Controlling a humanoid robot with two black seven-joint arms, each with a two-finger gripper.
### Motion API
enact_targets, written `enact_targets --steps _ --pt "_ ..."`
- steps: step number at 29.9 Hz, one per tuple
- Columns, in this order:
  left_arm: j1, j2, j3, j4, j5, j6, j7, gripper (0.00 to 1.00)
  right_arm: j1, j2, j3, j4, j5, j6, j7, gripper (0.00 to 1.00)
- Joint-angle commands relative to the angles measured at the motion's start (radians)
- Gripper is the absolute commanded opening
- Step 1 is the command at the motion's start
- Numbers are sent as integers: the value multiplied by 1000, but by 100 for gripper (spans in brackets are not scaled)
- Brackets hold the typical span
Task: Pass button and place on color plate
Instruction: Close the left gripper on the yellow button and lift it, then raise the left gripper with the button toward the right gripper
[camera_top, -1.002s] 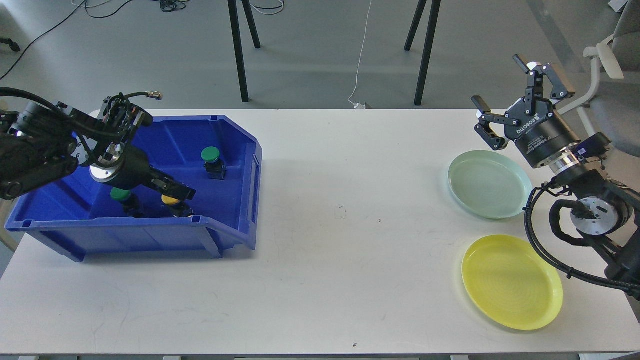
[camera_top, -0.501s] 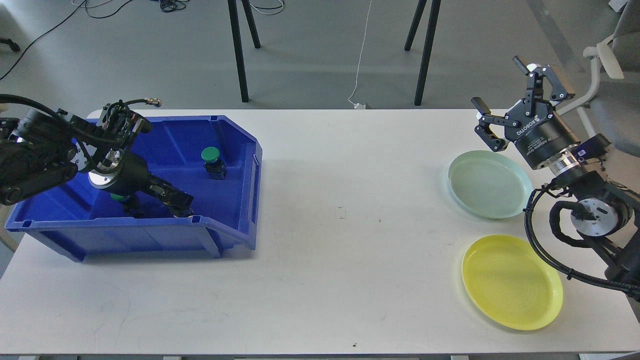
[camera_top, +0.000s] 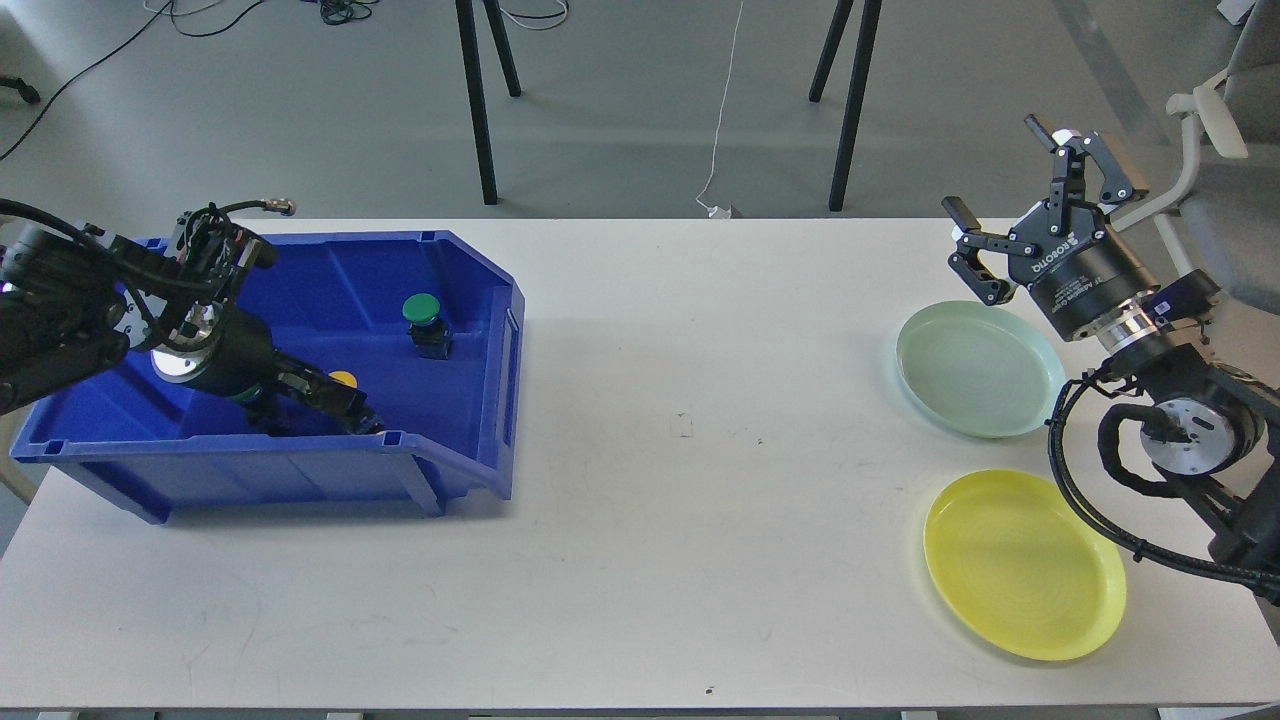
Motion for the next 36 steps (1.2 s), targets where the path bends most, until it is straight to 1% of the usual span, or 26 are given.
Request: enact_targets --steps 1,2,5,9,14,18,20,22,25,26,28,31,34,36 --pt "-1 3 1 -2 4 1 0 30 -4 0 0 0 0 0 0 99" --pt "-1 3 1 -2 4 1 0 24 -4 0 0 0 0 0 0 99" --pt "0 5 4 -4 5 0 0 18 -4 0 1 0 0 0 0 99" --pt "-1 14 1 -10 5 0 0 16 -7 0 6 0 0 0 0 99" --pt "-23 73 -29 -66 7 -6 0 15 -10 0 9 -2 0 0 0 99" --pt "-111 130 -114 -82 7 -21 0 16 -11 0 29 -12 0 0 0 99" --pt "-193 143 -172 -83 1 -21 0 16 -11 6 50 -44 2 0 0 99" --pt "-262 149 -258 -85 -7 -21 0 16 -10 23 83 -87 3 0 0 99" --pt "-273 134 -428 -94 -117 -21 0 16 5 40 106 -165 3 0 0 99" --pt "-267 126 -468 -99 -181 -21 0 16 7 41 109 -167 6 0 0 99" --pt "-225 68 -523 -108 -372 -21 0 16 -7 22 115 -114 11 0 0 99" --pt "-135 -26 -562 -108 -603 -21 0 16 -59 -64 139 59 15 0 0 99" --pt "-29 -100 -612 -93 -650 -21 0 17 -99 -127 124 250 -17 0 0 99" --pt "57 -149 -666 -57 -648 -21 0 17 -103 -135 118 340 -125 0 0 99"
